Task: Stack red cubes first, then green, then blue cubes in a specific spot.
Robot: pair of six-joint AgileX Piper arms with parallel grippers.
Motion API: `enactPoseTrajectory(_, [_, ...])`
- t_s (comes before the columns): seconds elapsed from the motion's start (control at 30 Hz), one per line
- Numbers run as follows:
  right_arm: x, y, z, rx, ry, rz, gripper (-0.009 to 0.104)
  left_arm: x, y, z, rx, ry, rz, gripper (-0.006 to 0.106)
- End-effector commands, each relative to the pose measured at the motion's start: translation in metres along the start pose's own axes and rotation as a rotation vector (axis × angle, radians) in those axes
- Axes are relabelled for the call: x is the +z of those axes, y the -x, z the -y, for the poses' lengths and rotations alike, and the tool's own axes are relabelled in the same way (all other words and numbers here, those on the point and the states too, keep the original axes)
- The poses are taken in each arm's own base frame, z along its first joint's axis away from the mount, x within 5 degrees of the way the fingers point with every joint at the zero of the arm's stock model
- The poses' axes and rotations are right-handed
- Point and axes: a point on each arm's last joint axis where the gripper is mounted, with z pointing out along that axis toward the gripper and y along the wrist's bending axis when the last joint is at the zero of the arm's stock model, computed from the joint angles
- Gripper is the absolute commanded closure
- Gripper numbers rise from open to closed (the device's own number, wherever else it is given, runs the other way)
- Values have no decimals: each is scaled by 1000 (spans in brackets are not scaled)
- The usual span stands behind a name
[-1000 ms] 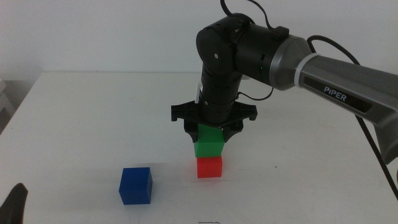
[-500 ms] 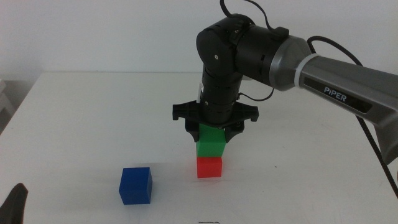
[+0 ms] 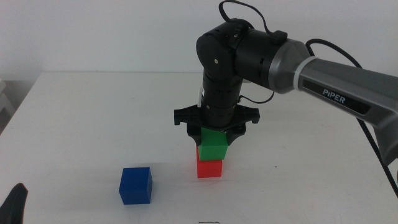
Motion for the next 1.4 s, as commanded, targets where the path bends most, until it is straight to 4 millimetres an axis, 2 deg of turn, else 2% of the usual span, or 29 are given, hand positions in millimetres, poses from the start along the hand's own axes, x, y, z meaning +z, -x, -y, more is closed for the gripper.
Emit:
enactPoseTrajectory(0.0, [-34,-4,3,-17,7,25,96,-2,10,0,-12,-1,111,11])
enactPoseTrajectory(0.2, [-34,-5,1,-25,8,29,96,-2,10,0,-12,-1,111,11])
enactPoseTrajectory(0.37, [-34,-4,0,-43,23,44,91,-2,10,0,-12,-1,111,11])
enactPoseTrajectory(0.4, [-34,-4,-1,-43,24,45,84,-2,10,0,-12,-1,111,11])
enactPoseTrajectory(0.43, [-34,-4,-1,-43,27,48,47,-2,10,0,-12,-1,111,11])
enactPoseTrajectory(0.47, [-34,-3,-1,-43,28,50,37,-2,10,0,-12,-1,111,11])
enactPoseTrajectory(0.57, [-34,-3,-1,-42,33,55,27,-2,10,0,-12,-1,111,11])
enactPoseTrajectory(0.7, [-34,-2,-2,-42,41,66,22,-2,10,0,-12,-1,111,11])
enactPoseTrajectory(0.73, [-56,-3,3,-42,62,113,22,-2,10,0,-12,-1,111,11])
enactPoseTrajectory(0.9, [-124,-14,24,-156,73,246,22,-2,10,0,-12,-1,111,11])
enactPoseTrajectory(1.0, [-167,-30,48,-246,57,355,22,-2,10,0,-12,-1,111,11])
enactPoseTrajectory(1.1, [-208,-57,79,-286,70,513,22,-2,10,0,-12,-1,111,11])
enactPoseTrajectory(1.17, [-225,-76,102,-293,112,620,22,-2,10,0,-12,-1,111,11])
enactPoseTrajectory(1.27, [-241,-104,133,-322,168,771,22,-2,10,0,-12,-1,111,11])
enactPoseTrajectory(1.37, [-241,-136,160,-369,200,882,22,-2,10,0,-12,-1,111,11])
